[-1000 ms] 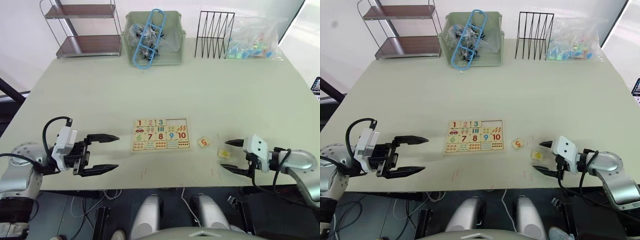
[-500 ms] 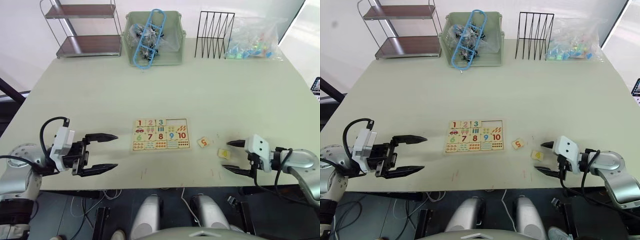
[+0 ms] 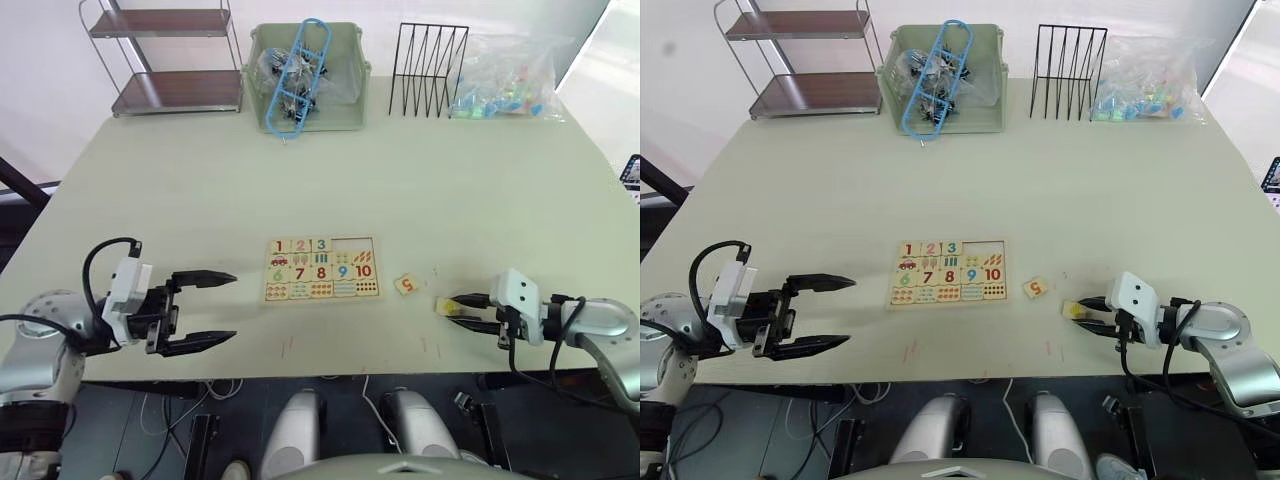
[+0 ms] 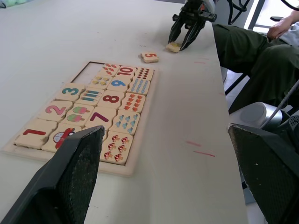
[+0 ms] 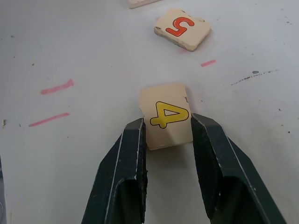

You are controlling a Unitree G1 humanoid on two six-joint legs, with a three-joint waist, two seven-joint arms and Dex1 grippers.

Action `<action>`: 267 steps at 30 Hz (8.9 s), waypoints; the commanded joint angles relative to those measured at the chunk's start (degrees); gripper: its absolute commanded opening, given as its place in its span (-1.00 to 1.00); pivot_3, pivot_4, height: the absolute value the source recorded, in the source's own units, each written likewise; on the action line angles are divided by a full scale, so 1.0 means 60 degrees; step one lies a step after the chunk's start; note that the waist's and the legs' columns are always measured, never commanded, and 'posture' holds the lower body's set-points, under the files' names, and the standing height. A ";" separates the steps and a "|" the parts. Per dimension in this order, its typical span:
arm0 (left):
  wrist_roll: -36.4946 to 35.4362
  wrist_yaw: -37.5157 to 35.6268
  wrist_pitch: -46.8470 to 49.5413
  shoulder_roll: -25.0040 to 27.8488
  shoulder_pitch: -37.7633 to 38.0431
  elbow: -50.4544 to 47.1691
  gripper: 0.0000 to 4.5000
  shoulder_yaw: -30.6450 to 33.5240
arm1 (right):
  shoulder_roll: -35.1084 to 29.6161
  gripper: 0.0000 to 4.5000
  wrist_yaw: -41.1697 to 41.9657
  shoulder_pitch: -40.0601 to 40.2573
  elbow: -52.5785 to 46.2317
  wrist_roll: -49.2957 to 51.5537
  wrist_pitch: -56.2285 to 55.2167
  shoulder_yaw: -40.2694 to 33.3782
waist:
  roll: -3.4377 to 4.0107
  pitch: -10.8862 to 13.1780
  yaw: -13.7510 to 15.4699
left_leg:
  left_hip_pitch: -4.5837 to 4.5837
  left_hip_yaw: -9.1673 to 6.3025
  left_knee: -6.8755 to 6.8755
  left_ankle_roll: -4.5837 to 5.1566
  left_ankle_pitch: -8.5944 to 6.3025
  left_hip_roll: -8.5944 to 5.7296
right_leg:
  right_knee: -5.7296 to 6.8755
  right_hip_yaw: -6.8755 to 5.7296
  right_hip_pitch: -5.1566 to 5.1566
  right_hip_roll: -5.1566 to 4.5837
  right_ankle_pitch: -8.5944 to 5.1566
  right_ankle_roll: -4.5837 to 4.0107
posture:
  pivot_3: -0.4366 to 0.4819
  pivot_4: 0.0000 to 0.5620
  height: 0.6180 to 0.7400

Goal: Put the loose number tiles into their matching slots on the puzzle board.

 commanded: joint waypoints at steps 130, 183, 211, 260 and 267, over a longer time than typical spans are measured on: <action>-0.0014 0.5357 0.1537 -0.2479 0.3500 -0.4578 1.00 0.2038 | 0.5486 0.99 0.1521 -1.1420 0.7041 -0.3865 0.4049 0.5041 | 0.0031 0.0026 -0.0271 | -0.0039 -0.0121 -0.0045 -0.0013 0.0004 -0.0010 | -0.0014 -0.0080 -0.0042 -0.0059 0.0017 -0.0040 | -0.05 -0.47 0.99; 0.0927 0.5568 0.0635 -0.2845 0.2983 -0.3399 1.00 0.1985 | 0.4994 -0.97 -0.1683 -0.6250 0.2976 -0.1376 0.1751 0.1281 | 0.0032 0.0027 -0.0229 | -0.0031 -0.0118 -0.0044 -0.0016 0.0008 -0.0010 | -0.0011 -0.0076 -0.0029 -0.0049 0.0018 -0.0037 | -0.05 -0.47 0.99; 0.0903 0.4867 0.0719 -0.2171 0.2490 -0.2128 1.00 0.2093 | 0.2607 0.93 -0.1744 0.1223 -0.1270 0.1630 0.0315 -0.3189 | 0.0027 0.0026 -0.0191 | -0.0018 -0.0102 -0.0028 -0.0013 0.0007 0.0000 | -0.0018 -0.0063 -0.0006 -0.0019 0.0012 -0.0028 | -0.05 -0.47 0.99; 0.0898 0.6147 -0.0015 -0.3720 0.3768 -0.2746 1.00 0.2437 | 0.3438 0.93 -0.2177 0.3344 -0.0582 0.1524 -0.3274 -0.3373 | 0.0018 0.0016 -0.0156 | -0.0006 -0.0085 -0.0026 -0.0013 0.0007 0.0006 | -0.0015 -0.0047 -0.0002 -0.0015 0.0007 -0.0030 | -0.05 -0.47 0.99; 0.1028 0.7151 -0.0014 -0.4462 0.4151 -0.3389 1.00 0.2236 | 0.3306 0.93 -0.1951 0.3226 -0.0531 0.1585 -0.3227 -0.3247 | 0.0016 0.0014 -0.0150 | -0.0003 -0.0074 -0.0025 -0.0013 0.0007 0.0006 | -0.0015 -0.0037 -0.0001 -0.0014 0.0008 -0.0029 | -0.05 -0.47 0.99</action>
